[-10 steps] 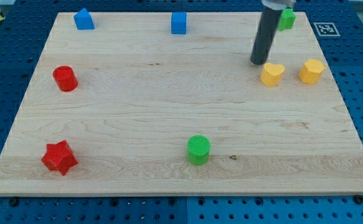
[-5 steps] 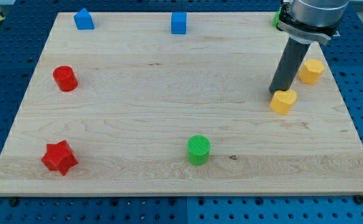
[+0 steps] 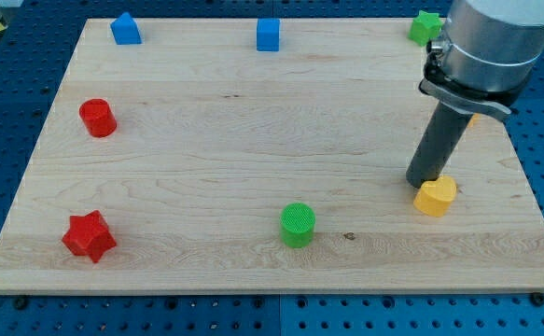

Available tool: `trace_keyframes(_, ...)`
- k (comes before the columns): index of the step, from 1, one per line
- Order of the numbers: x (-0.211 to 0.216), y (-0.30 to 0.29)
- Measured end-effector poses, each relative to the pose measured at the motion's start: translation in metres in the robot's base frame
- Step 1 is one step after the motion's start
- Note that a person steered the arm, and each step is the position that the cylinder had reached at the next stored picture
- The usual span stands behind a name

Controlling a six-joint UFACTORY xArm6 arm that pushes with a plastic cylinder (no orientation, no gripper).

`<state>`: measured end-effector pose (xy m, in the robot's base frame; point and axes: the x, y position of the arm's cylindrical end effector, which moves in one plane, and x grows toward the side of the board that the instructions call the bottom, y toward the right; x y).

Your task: Place the yellow heart to the bottom right

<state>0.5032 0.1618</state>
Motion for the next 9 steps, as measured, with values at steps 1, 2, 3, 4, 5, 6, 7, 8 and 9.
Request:
trace_keyframes(1,0.001,-0.013)
trace_keyframes(2,0.01,-0.001)
trace_keyframes(3,0.017,0.02)
trace_keyframes(4,0.021,0.036)
trace_keyframes(5,0.028,0.039)
trace_keyframes(6,0.028,0.034)
trace_keyframes(7,0.032,0.026)
trace_keyframes(8,0.047,0.028)
trace_keyframes(9,0.06,0.047)
